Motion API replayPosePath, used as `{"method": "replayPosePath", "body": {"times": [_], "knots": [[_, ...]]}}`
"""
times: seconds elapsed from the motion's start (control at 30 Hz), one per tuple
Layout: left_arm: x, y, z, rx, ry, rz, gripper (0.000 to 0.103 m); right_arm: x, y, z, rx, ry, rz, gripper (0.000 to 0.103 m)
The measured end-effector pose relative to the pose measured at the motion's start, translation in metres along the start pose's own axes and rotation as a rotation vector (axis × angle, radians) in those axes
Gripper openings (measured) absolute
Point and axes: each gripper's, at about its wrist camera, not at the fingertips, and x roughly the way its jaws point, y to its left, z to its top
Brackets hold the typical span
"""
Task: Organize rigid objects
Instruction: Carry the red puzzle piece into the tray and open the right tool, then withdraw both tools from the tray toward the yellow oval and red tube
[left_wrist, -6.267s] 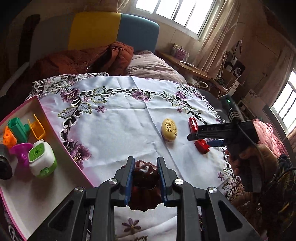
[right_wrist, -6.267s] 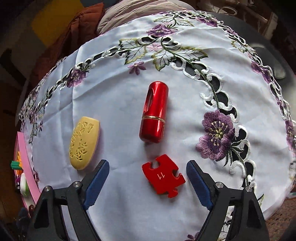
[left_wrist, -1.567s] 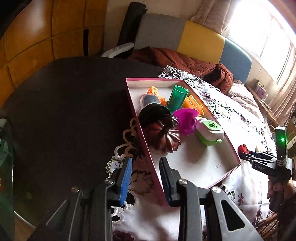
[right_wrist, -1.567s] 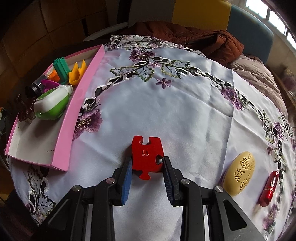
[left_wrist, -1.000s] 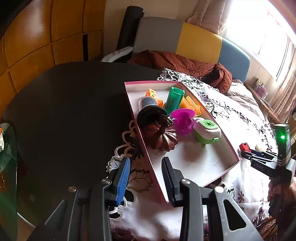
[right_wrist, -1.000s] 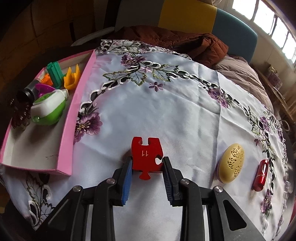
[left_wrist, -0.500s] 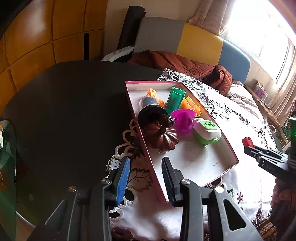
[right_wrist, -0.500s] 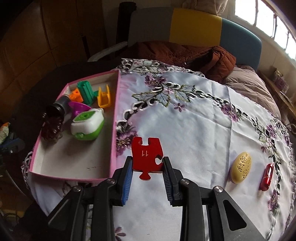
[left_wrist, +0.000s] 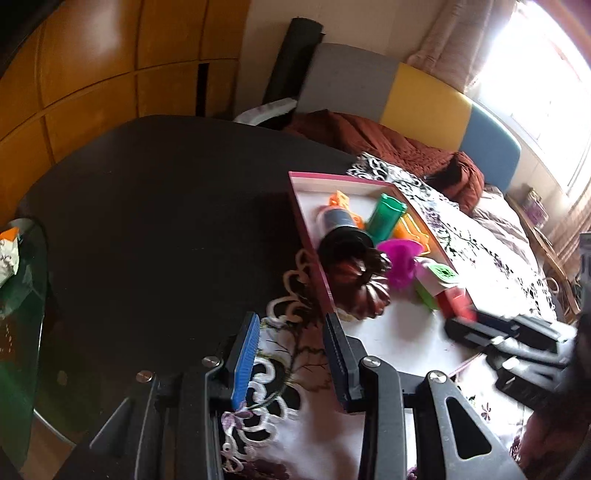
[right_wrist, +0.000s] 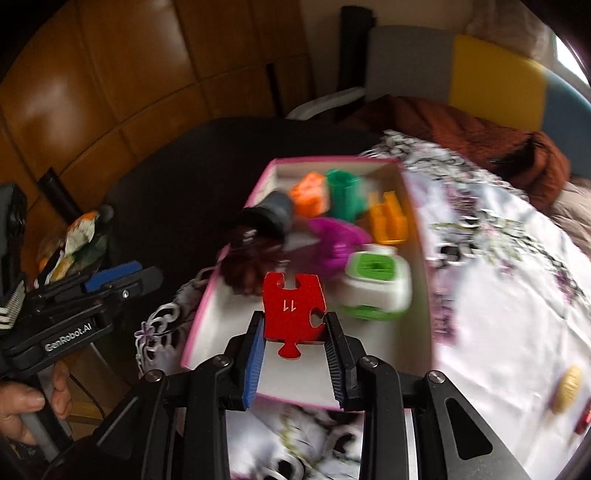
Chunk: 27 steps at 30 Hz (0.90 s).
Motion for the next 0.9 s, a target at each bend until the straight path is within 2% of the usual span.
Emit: {"method": "replayPosePath", "body": {"times": [0.2,0.27,0.3,0.43,0.6,0.67,0.8,0.9], "knots": [[0.004,0.005,0.000,-0.011,0.010,0.008,0.035,0.048,0.028,-0.005,-0.012,0.100,0.077,0.031],[0.006,0.004,-0.001,-0.005,0.013,0.009,0.035,0.058,0.033,-0.010,-0.016,0.124,0.079,0.033],[0.006,0.003,-0.002,-0.002,0.015,0.010,0.035,0.056,0.035,-0.012,-0.027,0.100,0.074,0.035],[0.006,0.002,-0.002,-0.001,0.010,0.012,0.035,0.057,0.032,-0.013,-0.014,0.106,0.088,0.035],[0.003,0.002,-0.002,-0.004,0.000,0.023,0.036,0.054,0.027,-0.014,0.003,0.105,0.098,0.043],[0.000,0.003,-0.002,-0.004,-0.006,0.025,0.036,0.049,0.025,-0.013,0.006,0.091,0.100,0.043],[-0.003,0.001,-0.001,0.006,-0.013,0.025,0.036,0.033,0.022,-0.011,0.004,0.039,0.092,0.052],[-0.006,-0.002,0.000,0.021,-0.020,0.022,0.036,0.018,0.019,-0.008,0.004,0.002,0.076,0.053]]}}
